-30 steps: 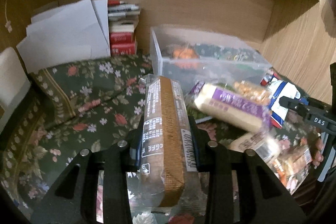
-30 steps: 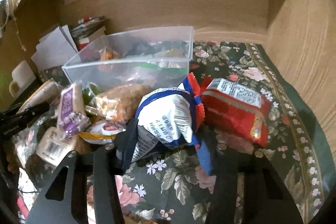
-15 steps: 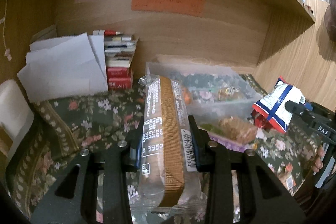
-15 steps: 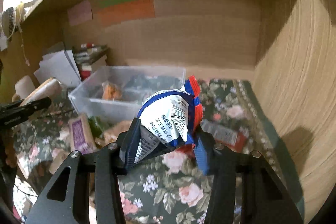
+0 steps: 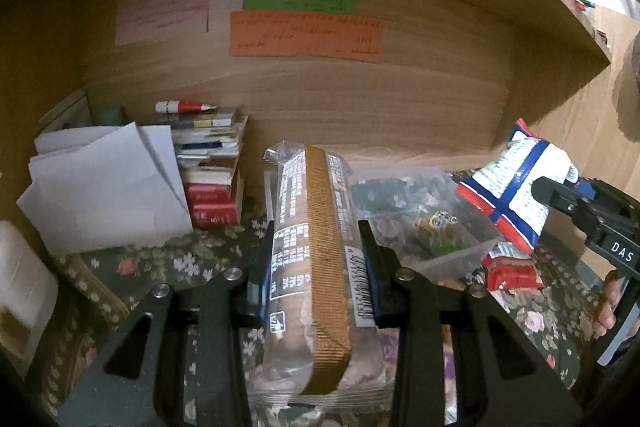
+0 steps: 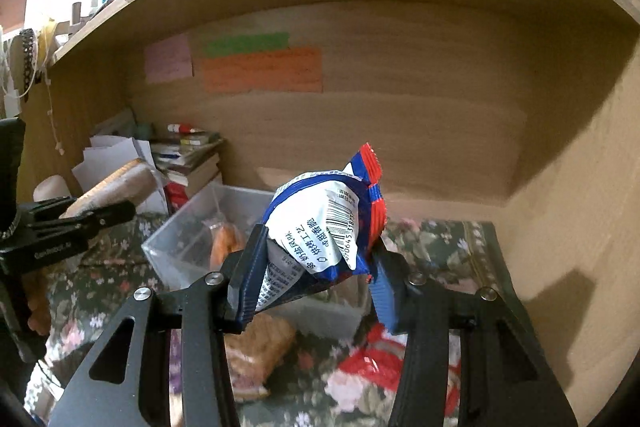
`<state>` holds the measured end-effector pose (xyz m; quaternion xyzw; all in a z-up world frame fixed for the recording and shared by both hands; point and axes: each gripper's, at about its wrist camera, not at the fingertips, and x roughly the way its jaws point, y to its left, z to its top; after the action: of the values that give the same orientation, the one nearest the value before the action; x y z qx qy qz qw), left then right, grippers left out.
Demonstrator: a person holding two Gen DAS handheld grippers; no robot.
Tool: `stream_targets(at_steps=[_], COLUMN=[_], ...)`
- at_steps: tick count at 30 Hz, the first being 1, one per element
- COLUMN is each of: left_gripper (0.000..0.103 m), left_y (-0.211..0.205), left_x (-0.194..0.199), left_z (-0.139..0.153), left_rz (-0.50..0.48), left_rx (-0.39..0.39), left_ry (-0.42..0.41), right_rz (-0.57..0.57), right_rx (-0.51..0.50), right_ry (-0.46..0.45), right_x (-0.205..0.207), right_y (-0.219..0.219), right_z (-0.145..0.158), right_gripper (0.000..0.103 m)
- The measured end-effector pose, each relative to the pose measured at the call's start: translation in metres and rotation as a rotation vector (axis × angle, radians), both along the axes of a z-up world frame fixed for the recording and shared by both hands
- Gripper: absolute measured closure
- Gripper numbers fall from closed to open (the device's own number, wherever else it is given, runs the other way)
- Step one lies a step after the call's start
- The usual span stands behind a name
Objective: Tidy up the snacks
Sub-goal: 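Lift both snacks into the clear box and release them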
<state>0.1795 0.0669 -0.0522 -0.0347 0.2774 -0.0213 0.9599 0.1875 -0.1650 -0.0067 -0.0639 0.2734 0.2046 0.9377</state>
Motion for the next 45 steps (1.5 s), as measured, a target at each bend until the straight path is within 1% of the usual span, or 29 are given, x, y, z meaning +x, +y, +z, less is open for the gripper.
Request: stream_targets(at_steps=[4,7,14,18,24,28,31,34,35,36,38,39,45], left_gripper=[0.067,0.067,0.067,0.067,0.067,0.066,0.066,0.061,0.059,0.058,0.056,0.052,0.042], left_y=[0.000,-0.001,0.000,0.000,-0.001,-0.001,-0.001,-0.002,-0.002,-0.003,-0.003,0.000,-0.011], left_x=[0.015,0.029,0.058,0.072,0.084,0.089,0.085,0.079,0.076,0.073,0.066,0.064,0.034], left_z=[-0.002,-0.006,-0.019,-0.030,-0.043,-0.047,-0.042,-0.037,-0.036,-0.033,-0.028,-0.026,-0.011], left_rz=[-0.004,-0.010,-0.016,-0.017,-0.022,-0.018,0.002,-0.006,-0.005,-0.005,-0.008,-0.009,-0.024], left_rx=[-0.004,-0.003,-0.008,0.002,0.018,0.024,0.045,0.034,0.032,0.032,0.031,0.029,0.048], left_ry=[0.013,0.029,0.075,0.103,0.134,0.136,0.107,0.097,0.092,0.085,0.074,0.069,0.019], right_rz=[0.022,0.041,0.075,0.092,0.104,0.105,0.102,0.089,0.086,0.084,0.076,0.075,0.083], right_rx=[-0.008,-0.021,-0.080,-0.116,-0.144,-0.155,-0.156,-0.160,-0.162,-0.161,-0.155,-0.152,-0.125], right_ry=[0.008,0.031,0.097,0.136,0.192,0.220,0.246,0.235,0.230,0.225,0.205,0.196,0.146], right_x=[0.014,0.027,0.054,0.068,0.082,0.087,0.090,0.090,0.090,0.089,0.084,0.082,0.060], right_y=[0.011,0.020,0.043,0.054,0.063,0.066,0.066,0.065,0.064,0.063,0.060,0.060,0.051], right_z=[-0.002,-0.007,-0.029,-0.041,-0.059,-0.068,-0.070,-0.067,-0.066,-0.064,-0.057,-0.056,-0.032], right_gripper=[0.059,0.059,0.059,0.059,0.059,0.058,0.054,0.053,0.051,0.046,0.038,0.037,0.035])
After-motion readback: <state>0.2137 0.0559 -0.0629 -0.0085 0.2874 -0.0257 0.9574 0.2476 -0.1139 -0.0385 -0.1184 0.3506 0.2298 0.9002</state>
